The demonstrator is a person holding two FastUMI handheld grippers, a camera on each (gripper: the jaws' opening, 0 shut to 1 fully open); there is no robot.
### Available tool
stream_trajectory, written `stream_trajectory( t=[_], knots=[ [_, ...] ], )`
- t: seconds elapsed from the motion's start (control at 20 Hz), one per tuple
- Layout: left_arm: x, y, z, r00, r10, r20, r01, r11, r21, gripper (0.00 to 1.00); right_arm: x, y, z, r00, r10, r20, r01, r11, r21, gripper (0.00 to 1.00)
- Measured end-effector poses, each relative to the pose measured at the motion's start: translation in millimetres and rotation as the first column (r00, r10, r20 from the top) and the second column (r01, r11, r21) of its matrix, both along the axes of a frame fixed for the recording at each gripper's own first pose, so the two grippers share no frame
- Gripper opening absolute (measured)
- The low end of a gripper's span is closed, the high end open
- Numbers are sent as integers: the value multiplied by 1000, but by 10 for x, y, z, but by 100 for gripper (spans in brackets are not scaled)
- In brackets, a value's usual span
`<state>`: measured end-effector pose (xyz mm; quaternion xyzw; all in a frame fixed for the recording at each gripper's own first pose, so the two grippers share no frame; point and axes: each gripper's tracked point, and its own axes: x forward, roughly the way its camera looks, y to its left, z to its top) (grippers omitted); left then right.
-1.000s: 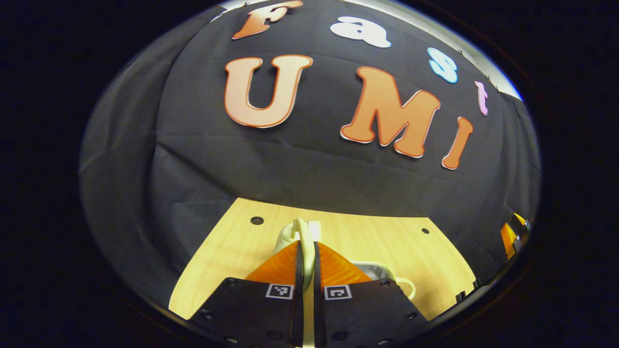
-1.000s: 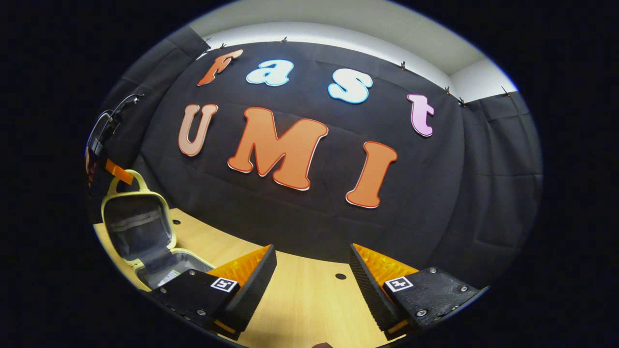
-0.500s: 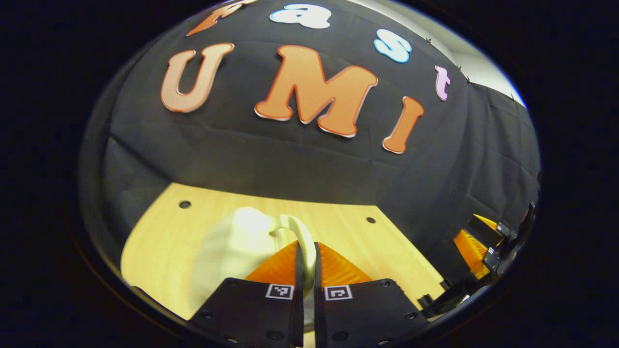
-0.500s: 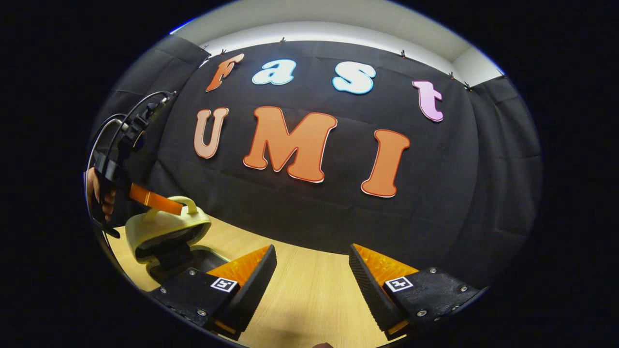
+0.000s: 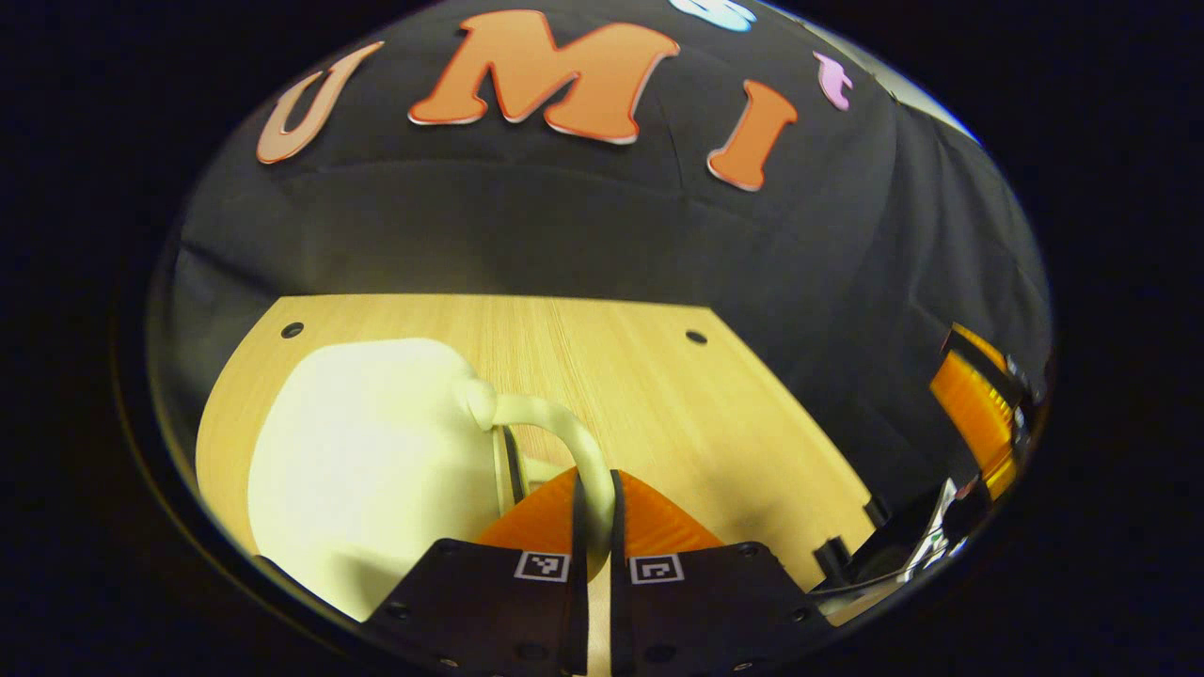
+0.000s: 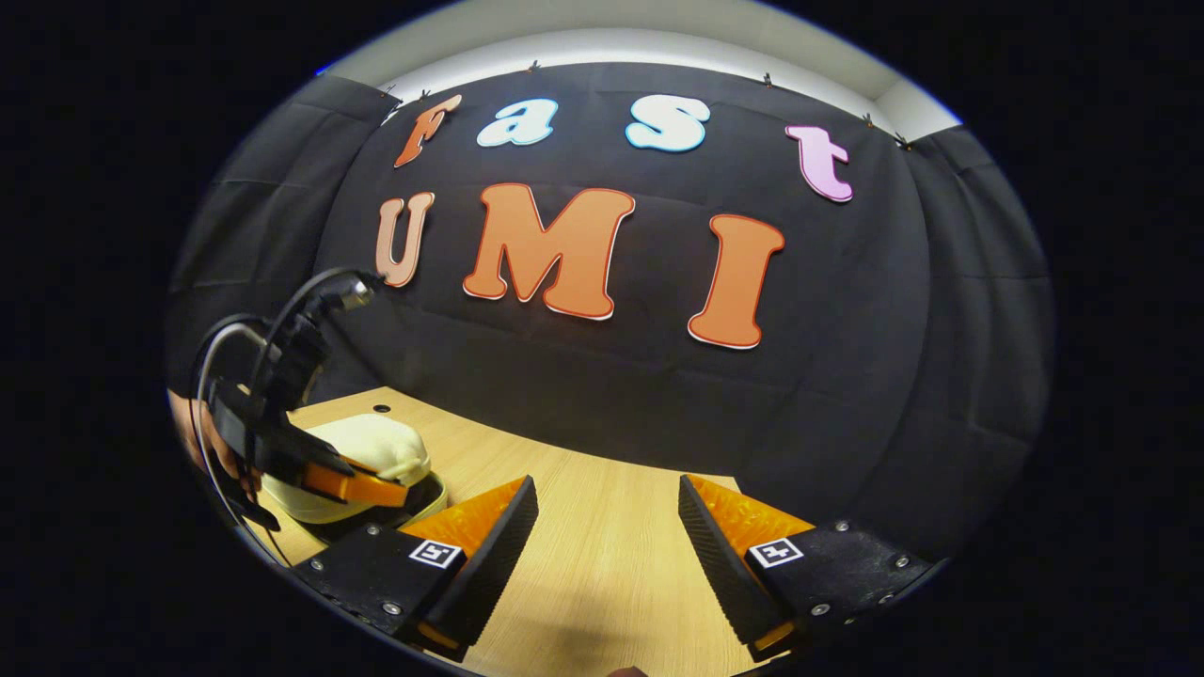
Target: First open the suitcase, pack the skin care products into it, and then close the suitcase.
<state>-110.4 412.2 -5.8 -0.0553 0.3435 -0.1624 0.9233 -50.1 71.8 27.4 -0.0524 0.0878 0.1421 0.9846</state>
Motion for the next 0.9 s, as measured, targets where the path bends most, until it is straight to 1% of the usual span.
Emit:
stream_trajectory(
  t=[0.05, 0.1, 0.15, 0.2, 0.25, 0.3, 0.35, 0.4, 0.45, 0.5, 0.6, 0.65, 0.75, 0.85, 0.9],
  knots=[
    [-8, -90, -210, 1000, -13, -16, 14, 999, 51, 9, -7, -20, -22, 1000, 9, -6, -9, 1000, 2, 95],
    [-36, -144, -309, 1000, -7, -23, 9, 995, 97, 12, 0, -47, -31, 1000, 20, -2, -20, 1000, 2, 95],
    [-66, -184, -332, 999, 6, -41, -2, 995, 102, 16, 3, -52, -38, 1000, 25, 0, -25, 1000, 1, 95],
    [-77, -222, -305, 1000, 9, -26, -6, 996, 86, 20, 1, -53, -54, 999, 37, -1, -37, 999, 1, 95],
    [-96, -268, -212, 1000, 7, 10, -8, 996, 89, 30, 10, -53, -46, 999, 46, 3, -46, 999, 2, 95],
    [-33, -242, -79, 998, 8, 58, -16, 992, 127, 39, 14, -45, -36, 998, 57, 7, -57, 998, 3, 95],
    [5, -223, 35, 995, 16, 96, -30, 988, 153, 43, 22, -35, -21, 998, 65, 15, -65, 998, 2, 95],
    [39, -258, 199, 990, 25, 141, -48, 986, 160, 61, 48, -23, 5, 997, 78, 20, -78, 997, 2, 95],
    [35, -305, 445, 979, 45, 197, -74, 987, 142, 65, 73, -13, 50, 995, 90, 32, -90, 996, 6, 95],
    [50, -339, 637, 968, 64, 242, -96, 988, 122, 74, 94, -9, 82, 994, 97, 43, -98, 995, 12, 95],
    [26, -347, 942, 947, 99, 305, -134, 986, 96, 83, 129, 22, 122, 992, 113, 53, -114, 993, 18, 95],
    [20, -347, 1075, 935, 117, 335, -154, 984, 87, 83, 139, 26, 153, 991, 117, 60, -119, 993, 20, 95],
    [-65, -300, 1471, 886, 173, 430, -222, 973, 67, 90, 178, 40, 240, 989, 126, 81, -129, 991, 34, 95],
    [-182, -253, 1654, 842, 209, 497, -271, 961, 55, 91, 202, 69, 297, 986, 135, 99, -140, 989, 43, 95],
    [-219, -230, 1743, 819, 225, 527, -292, 955, 46, 93, 201, 78, 324, 984, 139, 108, -144, 989, 43, 95]
  ],
)
